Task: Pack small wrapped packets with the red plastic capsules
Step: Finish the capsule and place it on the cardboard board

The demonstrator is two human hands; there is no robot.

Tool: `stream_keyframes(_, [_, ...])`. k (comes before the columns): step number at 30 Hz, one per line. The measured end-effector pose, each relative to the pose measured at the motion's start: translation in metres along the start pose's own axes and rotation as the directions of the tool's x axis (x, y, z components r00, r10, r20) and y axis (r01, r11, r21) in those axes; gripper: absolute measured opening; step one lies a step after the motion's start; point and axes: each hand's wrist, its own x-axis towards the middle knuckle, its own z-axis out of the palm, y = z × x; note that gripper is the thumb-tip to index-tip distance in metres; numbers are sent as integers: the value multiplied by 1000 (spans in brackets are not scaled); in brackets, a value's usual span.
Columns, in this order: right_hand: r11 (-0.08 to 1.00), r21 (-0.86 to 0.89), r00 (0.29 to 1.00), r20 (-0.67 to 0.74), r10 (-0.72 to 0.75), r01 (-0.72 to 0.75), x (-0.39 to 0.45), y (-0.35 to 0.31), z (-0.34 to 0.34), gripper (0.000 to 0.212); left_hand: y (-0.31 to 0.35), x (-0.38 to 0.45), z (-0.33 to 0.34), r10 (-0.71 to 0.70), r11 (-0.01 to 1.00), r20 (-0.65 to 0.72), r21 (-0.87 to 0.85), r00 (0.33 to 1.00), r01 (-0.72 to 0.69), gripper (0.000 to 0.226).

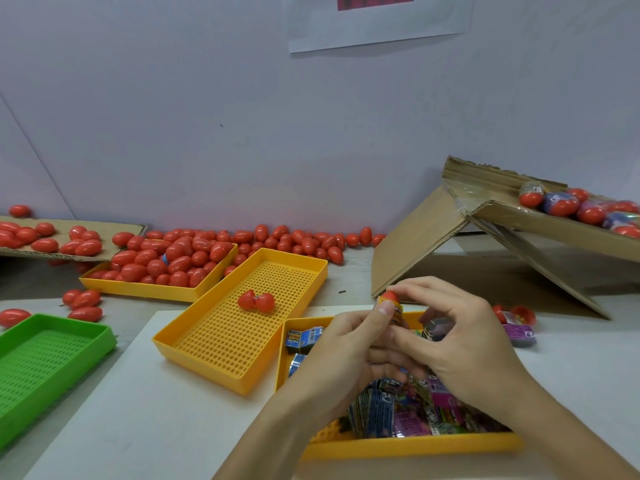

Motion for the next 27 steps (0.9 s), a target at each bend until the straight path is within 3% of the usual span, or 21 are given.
stream_keyframes(6, [1000,-3,999,20,25,-25,-2,2,0,39,-3,2,1,27,1000,-63,2,998,-27,46])
stream_keyframes(27, [988,120,995,-8,96,-95,-3,-1,4,46,-1,1,2,34,991,-76,-125,997,-43,49])
